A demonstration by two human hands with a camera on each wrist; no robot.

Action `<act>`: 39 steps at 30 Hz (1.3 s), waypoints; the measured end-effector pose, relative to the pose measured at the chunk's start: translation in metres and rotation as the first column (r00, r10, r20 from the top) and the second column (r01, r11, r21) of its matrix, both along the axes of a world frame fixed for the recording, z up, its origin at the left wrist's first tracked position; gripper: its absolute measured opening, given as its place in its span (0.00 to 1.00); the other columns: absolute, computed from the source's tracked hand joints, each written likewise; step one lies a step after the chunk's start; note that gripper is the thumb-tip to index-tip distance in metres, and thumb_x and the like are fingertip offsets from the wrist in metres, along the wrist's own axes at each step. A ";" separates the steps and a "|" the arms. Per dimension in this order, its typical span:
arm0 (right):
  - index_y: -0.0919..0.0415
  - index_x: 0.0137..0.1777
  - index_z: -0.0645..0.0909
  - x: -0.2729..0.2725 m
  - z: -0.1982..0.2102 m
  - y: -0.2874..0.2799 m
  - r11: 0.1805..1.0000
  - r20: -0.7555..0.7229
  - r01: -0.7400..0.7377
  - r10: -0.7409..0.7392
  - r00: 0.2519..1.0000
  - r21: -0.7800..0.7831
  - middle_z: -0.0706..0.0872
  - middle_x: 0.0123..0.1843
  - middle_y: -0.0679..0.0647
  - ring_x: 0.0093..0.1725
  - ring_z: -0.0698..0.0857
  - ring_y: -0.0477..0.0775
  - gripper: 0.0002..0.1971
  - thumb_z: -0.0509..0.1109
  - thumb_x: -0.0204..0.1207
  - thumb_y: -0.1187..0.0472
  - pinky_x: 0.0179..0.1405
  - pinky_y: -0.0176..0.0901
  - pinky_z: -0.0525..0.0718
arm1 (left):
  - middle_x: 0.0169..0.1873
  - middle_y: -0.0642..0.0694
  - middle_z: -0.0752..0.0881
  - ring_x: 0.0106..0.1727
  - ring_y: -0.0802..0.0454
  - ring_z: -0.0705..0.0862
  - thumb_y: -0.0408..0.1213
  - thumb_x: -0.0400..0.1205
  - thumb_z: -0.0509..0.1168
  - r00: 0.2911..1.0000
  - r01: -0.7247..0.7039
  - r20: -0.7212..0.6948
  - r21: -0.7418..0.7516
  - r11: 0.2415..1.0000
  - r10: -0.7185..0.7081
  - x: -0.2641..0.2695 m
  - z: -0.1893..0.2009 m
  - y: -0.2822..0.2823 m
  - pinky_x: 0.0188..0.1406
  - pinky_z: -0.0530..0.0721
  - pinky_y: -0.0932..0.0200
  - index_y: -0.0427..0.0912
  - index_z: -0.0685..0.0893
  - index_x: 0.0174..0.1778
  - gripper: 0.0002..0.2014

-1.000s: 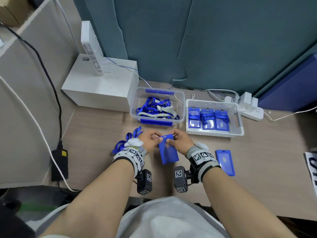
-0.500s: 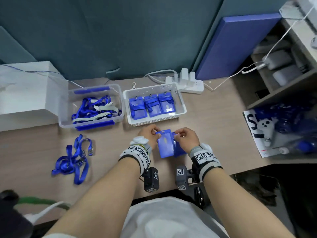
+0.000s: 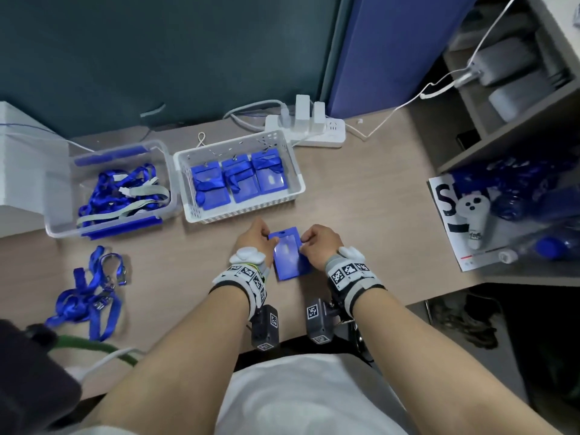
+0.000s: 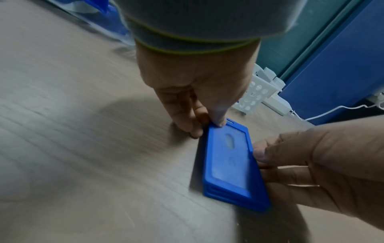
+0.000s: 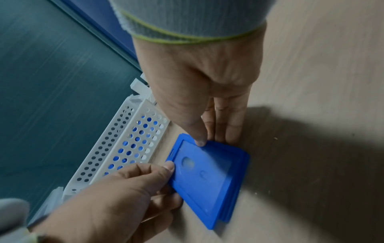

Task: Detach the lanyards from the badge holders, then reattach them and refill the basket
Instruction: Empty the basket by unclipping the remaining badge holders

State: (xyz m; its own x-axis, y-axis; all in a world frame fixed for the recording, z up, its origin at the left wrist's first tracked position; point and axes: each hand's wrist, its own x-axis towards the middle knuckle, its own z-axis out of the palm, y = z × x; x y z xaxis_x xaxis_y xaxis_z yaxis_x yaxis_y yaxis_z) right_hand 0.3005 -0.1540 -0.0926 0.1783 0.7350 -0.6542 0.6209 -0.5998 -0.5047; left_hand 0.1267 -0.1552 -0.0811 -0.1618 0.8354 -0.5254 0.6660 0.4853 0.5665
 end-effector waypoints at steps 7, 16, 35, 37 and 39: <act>0.51 0.37 0.85 0.002 -0.002 0.003 1.000 0.031 -0.005 0.006 0.999 -0.017 0.91 0.43 0.48 0.44 0.90 0.54 0.05 0.78 0.68 0.61 0.50 0.45 0.90 | 0.26 0.49 0.90 0.26 0.47 0.91 0.62 0.67 0.68 0.995 -0.096 0.014 -0.172 0.980 0.100 -0.001 -0.008 -0.002 0.36 0.93 0.44 0.54 0.78 0.39 0.16; 0.50 0.37 0.85 -0.003 0.007 0.000 1.000 0.080 0.023 -0.022 0.997 -0.010 0.90 0.46 0.47 0.44 0.89 0.54 0.03 0.72 0.67 0.59 0.50 0.45 0.90 | 0.40 0.45 0.90 0.43 0.43 0.89 0.48 0.79 0.68 0.989 0.079 -0.100 -0.277 0.958 -0.110 0.007 0.002 0.013 0.44 0.86 0.58 0.43 0.84 0.40 0.11; 0.53 0.41 0.88 0.019 0.015 -0.001 0.996 0.045 0.091 -0.091 0.995 -0.007 0.90 0.43 0.47 0.44 0.89 0.52 0.03 0.79 0.70 0.58 0.48 0.42 0.87 | 0.33 0.42 0.91 0.39 0.39 0.91 0.50 0.72 0.73 0.999 0.040 -0.028 -0.209 0.977 -0.047 0.024 -0.014 0.008 0.43 0.92 0.45 0.47 0.83 0.33 0.11; 0.54 0.40 0.87 0.018 0.022 0.005 0.994 0.035 0.111 -0.111 0.993 0.011 0.91 0.40 0.48 0.42 0.90 0.53 0.02 0.77 0.70 0.61 0.46 0.43 0.89 | 0.33 0.46 0.90 0.39 0.44 0.89 0.54 0.74 0.71 0.993 0.090 -0.064 -0.184 0.979 -0.103 0.020 0.003 0.012 0.40 0.88 0.55 0.48 0.85 0.37 0.13; 0.53 0.39 0.86 0.017 0.032 0.017 0.985 0.012 0.153 -0.155 0.988 0.080 0.91 0.36 0.47 0.38 0.91 0.53 0.06 0.68 0.69 0.63 0.46 0.46 0.91 | 0.33 0.48 0.89 0.36 0.46 0.87 0.54 0.75 0.67 0.988 0.110 -0.096 -0.141 0.984 -0.124 0.015 0.019 0.019 0.33 0.81 0.60 0.48 0.86 0.38 0.13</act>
